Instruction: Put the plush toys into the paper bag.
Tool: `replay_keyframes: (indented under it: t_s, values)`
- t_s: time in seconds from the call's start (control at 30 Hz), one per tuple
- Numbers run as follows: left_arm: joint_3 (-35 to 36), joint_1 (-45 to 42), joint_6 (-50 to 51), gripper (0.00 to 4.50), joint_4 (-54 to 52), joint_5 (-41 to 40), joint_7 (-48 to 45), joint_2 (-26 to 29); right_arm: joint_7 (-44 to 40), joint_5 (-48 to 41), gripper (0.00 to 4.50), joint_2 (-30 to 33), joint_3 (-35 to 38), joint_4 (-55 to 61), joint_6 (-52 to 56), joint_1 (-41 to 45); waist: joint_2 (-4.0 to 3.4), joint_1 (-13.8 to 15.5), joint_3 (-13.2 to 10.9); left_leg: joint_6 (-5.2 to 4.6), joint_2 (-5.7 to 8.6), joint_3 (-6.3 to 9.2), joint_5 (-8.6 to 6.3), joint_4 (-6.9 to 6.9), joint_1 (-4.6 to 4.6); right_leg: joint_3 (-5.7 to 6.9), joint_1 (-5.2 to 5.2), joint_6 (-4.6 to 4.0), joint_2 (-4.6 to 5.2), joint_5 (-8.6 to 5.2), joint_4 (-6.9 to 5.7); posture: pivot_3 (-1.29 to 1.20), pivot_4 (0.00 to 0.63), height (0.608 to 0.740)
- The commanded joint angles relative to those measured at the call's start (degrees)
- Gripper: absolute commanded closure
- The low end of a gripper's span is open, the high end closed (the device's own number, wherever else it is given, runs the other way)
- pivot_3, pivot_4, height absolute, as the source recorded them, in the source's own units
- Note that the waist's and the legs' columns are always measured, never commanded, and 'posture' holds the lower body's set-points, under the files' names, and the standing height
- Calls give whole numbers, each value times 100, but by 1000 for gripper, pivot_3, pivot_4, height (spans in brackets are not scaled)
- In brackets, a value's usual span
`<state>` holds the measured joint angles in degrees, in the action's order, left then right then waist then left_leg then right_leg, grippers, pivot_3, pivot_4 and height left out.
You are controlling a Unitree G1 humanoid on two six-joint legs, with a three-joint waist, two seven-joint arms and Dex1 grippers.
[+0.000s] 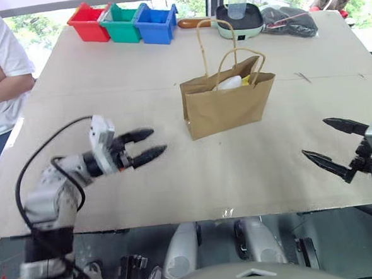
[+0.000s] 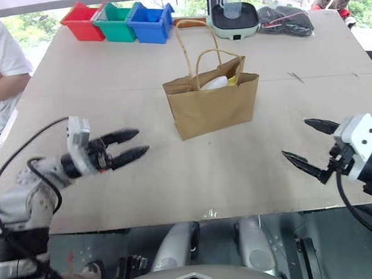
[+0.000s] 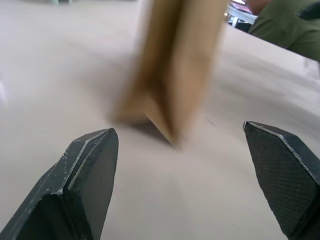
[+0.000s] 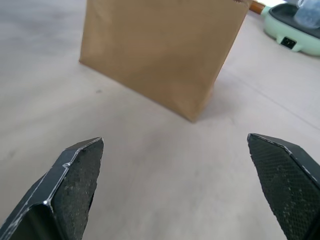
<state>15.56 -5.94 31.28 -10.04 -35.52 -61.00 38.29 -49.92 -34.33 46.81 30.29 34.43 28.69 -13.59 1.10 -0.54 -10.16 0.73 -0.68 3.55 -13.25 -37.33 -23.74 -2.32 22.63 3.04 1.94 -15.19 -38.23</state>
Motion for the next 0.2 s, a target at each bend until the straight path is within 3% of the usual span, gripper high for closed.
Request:
replay_keyframes:
  t_s: [0.03, 0.2]
  values:
    - [349, 323, 329, 177, -1025, -461, 691, -169, -222, -170, 0, 142, 215, -66, 0, -31, 1, 58, 0, 0, 0, 1, 0, -2, 3, 2, -7, 0, 0, 0, 0, 0, 150, 740]
    - [377, 615, 437, 177, -1408, -651, 1074, -250, -242, -224, 0, 176, 92, -52, 49, -14, -3, 76, 3, 0, 1, -15, 1, -8, 15, -7, -18, -1, -5, -1, 0, 0, 150, 740]
